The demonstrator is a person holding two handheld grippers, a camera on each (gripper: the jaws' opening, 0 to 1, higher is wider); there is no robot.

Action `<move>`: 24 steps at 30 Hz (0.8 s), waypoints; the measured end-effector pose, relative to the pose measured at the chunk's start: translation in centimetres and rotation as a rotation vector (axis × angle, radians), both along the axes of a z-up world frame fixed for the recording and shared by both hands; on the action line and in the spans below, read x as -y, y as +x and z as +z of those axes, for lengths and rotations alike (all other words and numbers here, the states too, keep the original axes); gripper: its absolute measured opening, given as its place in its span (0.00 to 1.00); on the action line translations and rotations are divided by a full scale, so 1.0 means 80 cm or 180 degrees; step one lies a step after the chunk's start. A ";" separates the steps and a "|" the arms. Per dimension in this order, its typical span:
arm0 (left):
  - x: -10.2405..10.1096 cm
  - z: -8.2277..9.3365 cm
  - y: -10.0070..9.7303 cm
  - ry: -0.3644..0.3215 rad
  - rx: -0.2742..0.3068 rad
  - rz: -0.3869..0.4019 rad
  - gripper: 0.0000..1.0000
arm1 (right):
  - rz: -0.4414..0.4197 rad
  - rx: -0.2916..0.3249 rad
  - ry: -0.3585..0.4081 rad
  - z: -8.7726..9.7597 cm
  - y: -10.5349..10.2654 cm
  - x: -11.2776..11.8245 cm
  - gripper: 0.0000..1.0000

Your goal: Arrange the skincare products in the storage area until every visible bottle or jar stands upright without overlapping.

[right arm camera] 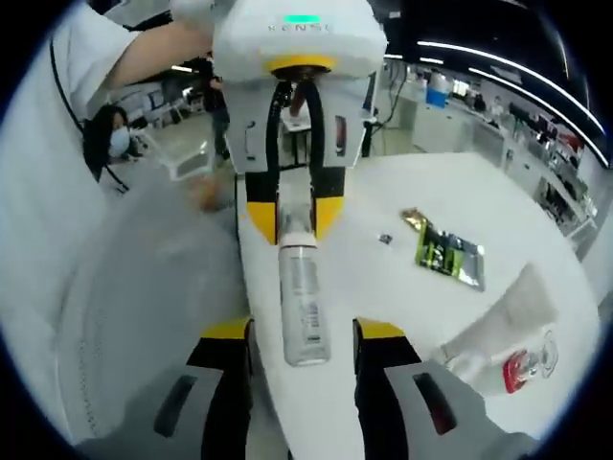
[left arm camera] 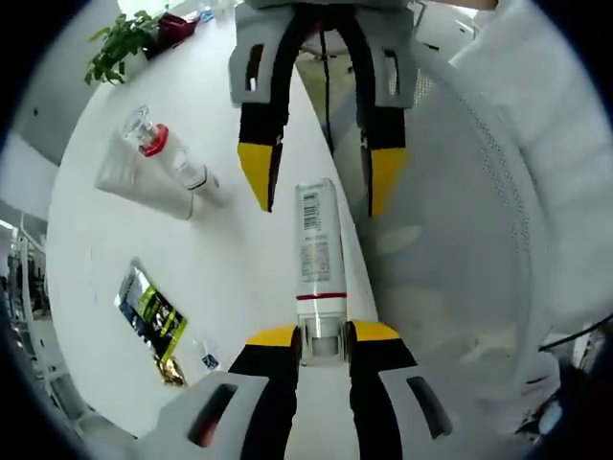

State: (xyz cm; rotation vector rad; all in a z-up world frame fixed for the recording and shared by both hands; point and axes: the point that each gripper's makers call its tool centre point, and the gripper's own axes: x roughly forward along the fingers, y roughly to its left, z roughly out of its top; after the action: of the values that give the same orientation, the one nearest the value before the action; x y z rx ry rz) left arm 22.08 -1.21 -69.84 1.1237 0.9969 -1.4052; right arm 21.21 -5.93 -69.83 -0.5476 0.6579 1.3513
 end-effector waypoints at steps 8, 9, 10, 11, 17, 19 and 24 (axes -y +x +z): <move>0.013 0.015 -0.015 -0.0022 -0.0019 0.0014 0.24 | 0.0252 -0.0049 -0.0097 -0.004 -0.015 -0.004 0.31; 0.016 0.017 -0.017 -0.0043 -0.0033 0.0037 0.24 | 0.0270 -0.0068 -0.0101 -0.005 -0.016 -0.003 0.29; 0.018 0.018 -0.018 -0.0063 -0.0051 0.0057 0.24 | 0.0293 -0.0084 -0.0108 -0.006 -0.019 -0.001 0.26; 0.019 0.020 -0.020 -0.0076 -0.0066 0.0080 0.24 | 0.0344 -0.0090 -0.0107 -0.006 -0.024 0.001 0.23; 0.025 0.022 -0.025 -0.0152 -0.0075 0.0069 0.24 | 0.0305 -0.0158 -0.0005 -0.003 -0.028 0.009 0.22; 0.028 0.022 -0.025 -0.0243 -0.0024 -0.0024 0.25 | 0.0250 -0.0199 0.0103 0.002 -0.029 0.012 0.22; 0.039 0.030 -0.025 -0.0483 -0.0099 0.0136 0.25 | 0.0204 -0.0276 0.0334 0.017 -0.032 0.024 0.21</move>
State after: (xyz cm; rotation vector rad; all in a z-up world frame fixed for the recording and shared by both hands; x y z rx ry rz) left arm 20.04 -4.32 -67.42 0.9664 0.9146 -1.4425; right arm 18.68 -7.83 -68.49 -0.4307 0.6402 1.4675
